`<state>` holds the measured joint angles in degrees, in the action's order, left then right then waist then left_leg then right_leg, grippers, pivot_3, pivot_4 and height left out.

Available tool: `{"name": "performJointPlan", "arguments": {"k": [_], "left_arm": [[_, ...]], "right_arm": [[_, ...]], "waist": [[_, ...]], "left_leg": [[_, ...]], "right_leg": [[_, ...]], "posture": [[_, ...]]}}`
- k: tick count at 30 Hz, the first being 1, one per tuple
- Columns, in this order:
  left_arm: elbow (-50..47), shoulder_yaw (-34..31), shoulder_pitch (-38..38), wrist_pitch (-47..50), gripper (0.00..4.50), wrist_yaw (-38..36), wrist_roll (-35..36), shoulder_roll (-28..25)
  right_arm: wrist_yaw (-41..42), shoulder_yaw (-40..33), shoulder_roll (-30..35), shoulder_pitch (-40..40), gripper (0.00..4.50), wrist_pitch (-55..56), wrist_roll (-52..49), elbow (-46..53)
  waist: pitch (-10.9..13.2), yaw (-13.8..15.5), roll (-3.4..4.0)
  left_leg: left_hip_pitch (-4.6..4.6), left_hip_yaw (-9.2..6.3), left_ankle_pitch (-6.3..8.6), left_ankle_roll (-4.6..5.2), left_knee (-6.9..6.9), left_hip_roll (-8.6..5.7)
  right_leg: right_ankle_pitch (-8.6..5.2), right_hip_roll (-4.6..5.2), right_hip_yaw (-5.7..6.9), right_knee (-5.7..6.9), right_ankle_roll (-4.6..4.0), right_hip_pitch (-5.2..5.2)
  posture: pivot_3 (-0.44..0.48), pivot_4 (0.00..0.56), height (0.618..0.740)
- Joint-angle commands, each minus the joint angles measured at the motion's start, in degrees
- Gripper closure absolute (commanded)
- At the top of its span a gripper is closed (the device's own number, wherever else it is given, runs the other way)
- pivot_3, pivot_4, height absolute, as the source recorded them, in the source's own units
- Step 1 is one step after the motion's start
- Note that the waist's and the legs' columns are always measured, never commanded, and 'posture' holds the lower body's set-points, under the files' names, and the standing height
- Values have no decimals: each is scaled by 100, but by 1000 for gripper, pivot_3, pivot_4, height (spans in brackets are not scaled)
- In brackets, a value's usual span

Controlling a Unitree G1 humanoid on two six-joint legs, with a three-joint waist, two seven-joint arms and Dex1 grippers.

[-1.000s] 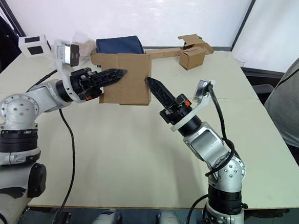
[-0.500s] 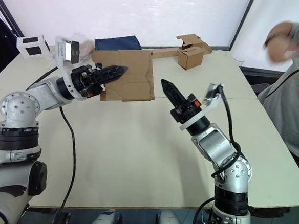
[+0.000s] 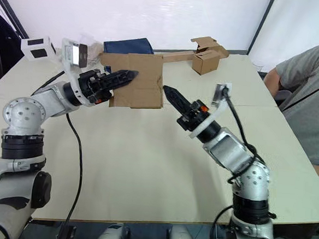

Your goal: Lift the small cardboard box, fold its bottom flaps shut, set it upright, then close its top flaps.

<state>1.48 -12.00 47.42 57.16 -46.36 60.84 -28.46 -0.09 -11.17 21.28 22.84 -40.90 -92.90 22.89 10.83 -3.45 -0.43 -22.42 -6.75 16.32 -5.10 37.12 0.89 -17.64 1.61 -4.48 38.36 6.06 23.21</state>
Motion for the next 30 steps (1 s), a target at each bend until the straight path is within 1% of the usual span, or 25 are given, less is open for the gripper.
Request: {"name": "performJointPlan", "arguments": {"k": [1,2,4,7,8,9,10,11,13,15,18,19,21,24,26,30], "left_arm": [[-63,213,292,-67,4500,-64,-309,-115],[-35,269,375,-6,4500,-94,-342,-154],[6,655,570,-87,4500,-275,-765,-334],[322,988,870,-46,4500,-378,-1139,-444],[542,1254,1114,67,4500,-403,-1380,-511],[752,1695,1402,32,4500,-528,-1803,-618],[983,2265,1714,-80,4500,-819,-2304,-758],[1187,2667,1941,-193,4500,-1062,-2663,-850],[1583,3367,2322,-735,4500,-1676,-3337,-907],[2050,4022,2706,-1232,4500,-2184,-4007,-835],[2681,4783,3006,-2581,4500,-2856,-5002,-567],[2887,4902,3066,-2900,4500,-3025,-5208,-457],[3269,5102,3264,-3014,4500,-3380,-5476,-174],[3535,5269,3405,-3244,4500,-3945,-5814,29],[3530,5383,3426,-3370,4500,-4233,-6008,194],[3448,5512,3383,-3519,4500,-4539,-6356,460]], "right_arm": [[21,-366,248,-275,4497,86,-173,421],[53,-412,347,-356,4497,87,-61,490],[148,-531,532,-496,4497,142,146,638],[249,-608,612,-577,4497,241,272,740],[265,-598,632,-594,4497,267,390,762],[264,-594,654,-630,4497,286,468,801],[300,-563,676,-677,4497,294,566,866],[327,-523,683,-695,4497,306,647,902],[318,-470,557,-761,4497,411,772,911],[345,-402,406,-846,4497,498,907,887],[421,-232,248,-957,4497,611,1260,962],[422,-211,186,-959,4497,665,1315,964],[380,-204,72,-984,4497,769,1452,974],[366,-178,-15,-1070,4497,841,1606,1030],[314,-144,-101,-1226,4497,885,1665,1166],[229,-77,-213,-1484,4497,1000,1806,1426]], "waist": [[0,3,0],[0,4,0],[1,-1,0],[0,3,0],[0,0,0],[2,6,-4],[3,9,-4],[3,20,-4],[3,29,-2],[3,42,-1],[6,69,7],[6,75,7],[7,88,6],[9,87,4],[9,84,4],[9,86,4]], "left_leg": [[0,0,0,0,0,0],[0,0,0,0,0,0],[0,0,0,0,0,0],[1,0,0,0,-2,0],[1,0,0,0,-2,0],[1,1,0,0,-2,0],[2,1,0,0,0,-1],[1,0,0,0,0,-1],[1,1,0,0,-2,-4],[1,2,0,0,-6,-5],[1,5,0,0,-8,-4],[1,5,0,1,-7,-4],[1,5,0,1,-7,-4],[-4,5,0,1,-4,-4],[-5,5,2,4,-4,-4],[-5,3,4,8,-6,-3]], "right_leg": [[0,-1,0,1,0,0],[0,-1,0,2,0,0],[0,-3,0,2,0,0],[0,-6,-1,0,0,1],[0,-5,-1,1,0,0],[0,-6,-1,0,0,0],[0,-7,0,2,0,-1],[0,-9,-1,1,0,-1],[0,-8,-2,-1,1,-1],[0,-8,-3,-6,1,-1],[-1,-8,-5,-8,0,1],[-1,-8,-6,-7,0,2],[-1,-8,-7,-4,0,3],[-1,-8,-6,-5,0,4],[-1,-8,-6,-6,0,4],[-2,-9,-6,-5,1,5]], "posture": [[0,150,740],[0,150,740],[0,150,740],[0,150,740],[0,150,740],[0,150,740],[0,150,740],[0,150,740],[0,150,740],[0,150,740],[0,150,740],[0,150,740],[0,150,740],[0,150,740],[0,150,740],[0,150,740]]}}
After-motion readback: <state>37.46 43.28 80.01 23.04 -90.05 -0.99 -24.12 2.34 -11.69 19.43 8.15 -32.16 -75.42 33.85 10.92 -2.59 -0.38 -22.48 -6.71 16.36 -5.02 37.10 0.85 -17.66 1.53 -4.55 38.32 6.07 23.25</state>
